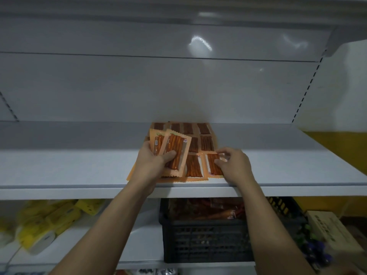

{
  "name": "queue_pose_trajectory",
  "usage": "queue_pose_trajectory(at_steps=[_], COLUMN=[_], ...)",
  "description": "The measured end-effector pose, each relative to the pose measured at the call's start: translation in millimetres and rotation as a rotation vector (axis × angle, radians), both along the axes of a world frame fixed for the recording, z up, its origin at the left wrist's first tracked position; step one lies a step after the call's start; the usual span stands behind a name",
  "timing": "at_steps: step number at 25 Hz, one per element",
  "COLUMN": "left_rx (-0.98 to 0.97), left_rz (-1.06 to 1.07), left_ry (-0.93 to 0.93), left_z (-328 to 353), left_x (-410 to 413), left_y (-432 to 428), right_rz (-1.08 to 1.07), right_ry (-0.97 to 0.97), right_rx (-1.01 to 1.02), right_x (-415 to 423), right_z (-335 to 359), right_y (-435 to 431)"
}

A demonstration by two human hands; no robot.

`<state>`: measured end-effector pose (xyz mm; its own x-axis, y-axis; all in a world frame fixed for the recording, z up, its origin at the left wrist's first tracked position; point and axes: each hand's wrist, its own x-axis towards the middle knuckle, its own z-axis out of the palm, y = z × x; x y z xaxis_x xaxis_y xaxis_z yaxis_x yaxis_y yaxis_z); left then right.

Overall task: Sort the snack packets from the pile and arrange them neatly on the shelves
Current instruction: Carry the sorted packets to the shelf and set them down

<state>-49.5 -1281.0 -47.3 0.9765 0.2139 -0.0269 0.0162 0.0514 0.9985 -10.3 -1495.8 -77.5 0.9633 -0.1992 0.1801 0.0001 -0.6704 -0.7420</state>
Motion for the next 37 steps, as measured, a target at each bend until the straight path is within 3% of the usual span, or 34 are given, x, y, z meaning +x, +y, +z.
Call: queue_pose_trajectory(at_steps=[5, 7, 10, 12, 15, 18, 24, 29, 33, 37], left_rx=[0.001, -0.004, -0.007, -0.048, -0.128, -0.074, -0.029, -0.014, 0.141, 0.197], left_rz=[0.055, 0.066, 0.057, -0.008, -0.134, -0.063, 0.076, 0.105, 0.231, 0.219], left_ry=[-0.019, -0.021, -0.016, 0.002, 0.041, -0.038, -0.103, -0.079, -0.011, -0.031], left_z=[-0.5, 0.2, 2.1, 6.0, 14.3, 20.7, 21.0, 1.3, -21.7, -29.2], left_x=[-2.6, -2.2, 2.3, 8.7, 26.7, 53.4, 124.7, 189.6, 212.2, 217.4], left_y=[-2.6, -4.1, -4.6, -2.1, 10.7, 39.7, 101.0, 121.6, 129.1, 125.4], right_rz=[-0.056, -0.012, 0.326, 0.475, 0.444, 0.273, 0.159, 0.222, 0.177, 0.161], right_ry=[-0.085, -0.138, -0.006, 0.003, -0.108, -0.192, -0.037, 0.061, 0.12, 0.154], right_rx=[-0.098, 0.033, 0.405, 0.463, 0.416, 0.468, 0.305, 0.182, 0.084, -0.194], right_x=[-0.3, -7.3, -17.3, -12.1, 16.5, 48.5, 104.1, 165.2, 207.9, 213.0], right_z=[-5.5, 8.6, 39.4, 46.3, 44.2, 50.2, 61.4, 54.8, 41.8, 25.4], right_y=[2.7, 9.7, 37.9, 59.9, 78.6, 73.2, 66.1, 130.6, 179.2, 179.5])
